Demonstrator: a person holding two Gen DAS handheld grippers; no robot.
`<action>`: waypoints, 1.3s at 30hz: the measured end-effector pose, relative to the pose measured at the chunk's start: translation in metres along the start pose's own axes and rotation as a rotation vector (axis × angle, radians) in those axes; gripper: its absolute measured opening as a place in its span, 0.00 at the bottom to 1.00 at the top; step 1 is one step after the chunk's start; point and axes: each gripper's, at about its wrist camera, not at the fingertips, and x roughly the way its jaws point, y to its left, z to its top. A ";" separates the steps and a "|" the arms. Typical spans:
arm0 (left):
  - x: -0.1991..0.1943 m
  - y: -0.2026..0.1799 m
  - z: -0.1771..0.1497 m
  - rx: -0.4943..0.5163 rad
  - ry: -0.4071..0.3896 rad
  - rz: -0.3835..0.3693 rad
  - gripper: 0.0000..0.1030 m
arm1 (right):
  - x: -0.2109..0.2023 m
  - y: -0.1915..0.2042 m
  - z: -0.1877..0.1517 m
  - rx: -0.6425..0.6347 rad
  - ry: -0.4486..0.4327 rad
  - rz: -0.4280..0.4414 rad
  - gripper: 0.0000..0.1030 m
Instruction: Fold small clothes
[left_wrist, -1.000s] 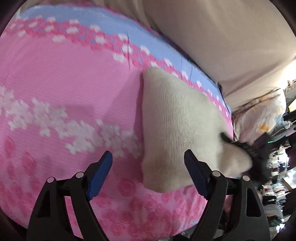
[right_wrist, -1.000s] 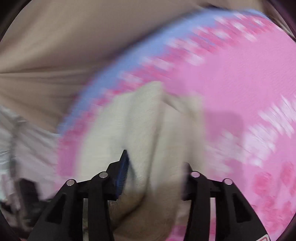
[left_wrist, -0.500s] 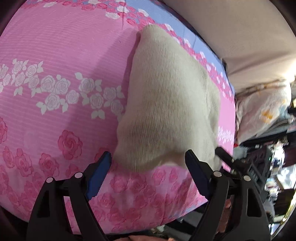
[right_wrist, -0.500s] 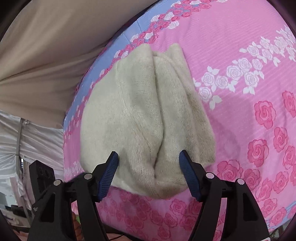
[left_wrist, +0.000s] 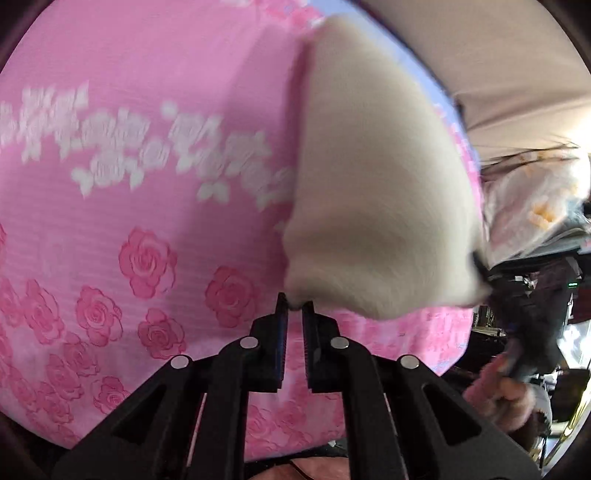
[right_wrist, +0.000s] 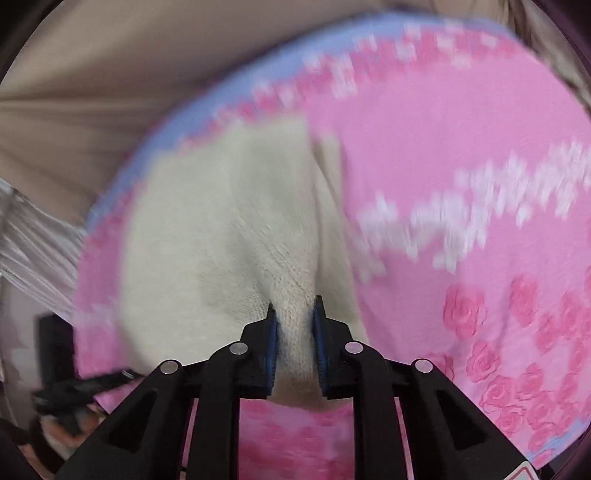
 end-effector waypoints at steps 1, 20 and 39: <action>0.004 0.004 -0.001 -0.022 0.004 0.012 0.07 | 0.003 -0.008 -0.005 0.038 -0.007 0.043 0.20; -0.068 0.002 -0.016 -0.003 -0.217 -0.075 0.71 | -0.027 0.014 0.045 -0.024 -0.149 -0.068 0.74; -0.045 0.024 0.081 -0.221 -0.060 -0.257 0.00 | -0.025 0.020 0.028 0.185 -0.042 0.305 0.32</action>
